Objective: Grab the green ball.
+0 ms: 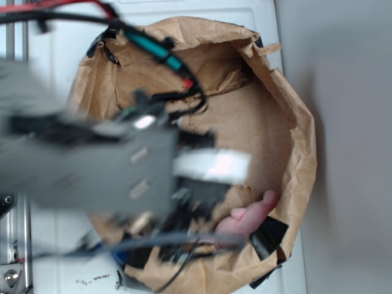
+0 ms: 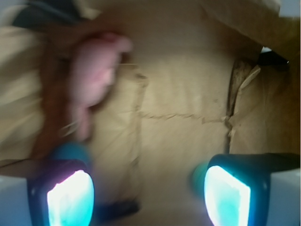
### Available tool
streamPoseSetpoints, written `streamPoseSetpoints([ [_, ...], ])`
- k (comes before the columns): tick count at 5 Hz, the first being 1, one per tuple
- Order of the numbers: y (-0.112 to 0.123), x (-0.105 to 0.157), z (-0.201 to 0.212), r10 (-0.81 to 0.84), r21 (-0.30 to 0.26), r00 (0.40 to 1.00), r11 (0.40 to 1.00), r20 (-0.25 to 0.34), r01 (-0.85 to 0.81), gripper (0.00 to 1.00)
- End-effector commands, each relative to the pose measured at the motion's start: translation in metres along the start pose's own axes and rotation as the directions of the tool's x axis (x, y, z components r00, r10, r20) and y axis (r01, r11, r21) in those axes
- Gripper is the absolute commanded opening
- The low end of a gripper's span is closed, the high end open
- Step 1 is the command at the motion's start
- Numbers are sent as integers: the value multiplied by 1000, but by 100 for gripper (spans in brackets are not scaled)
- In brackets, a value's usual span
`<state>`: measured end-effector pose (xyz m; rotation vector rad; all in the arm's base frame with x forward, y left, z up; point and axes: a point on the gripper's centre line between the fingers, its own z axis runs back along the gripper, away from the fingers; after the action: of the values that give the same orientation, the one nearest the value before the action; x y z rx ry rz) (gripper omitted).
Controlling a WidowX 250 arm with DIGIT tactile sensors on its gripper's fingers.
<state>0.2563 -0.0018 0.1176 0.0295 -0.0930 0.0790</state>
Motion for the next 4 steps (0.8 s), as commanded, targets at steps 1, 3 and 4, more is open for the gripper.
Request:
streamPoseSetpoints([
  [1,3,11,14,5,-6,998,1000,59,-5,100],
  [3,3,11,14,5,-6,998,1000,59,-5,100],
  [4,26,14,-13,-20,-17,999,1000,41,20,100],
])
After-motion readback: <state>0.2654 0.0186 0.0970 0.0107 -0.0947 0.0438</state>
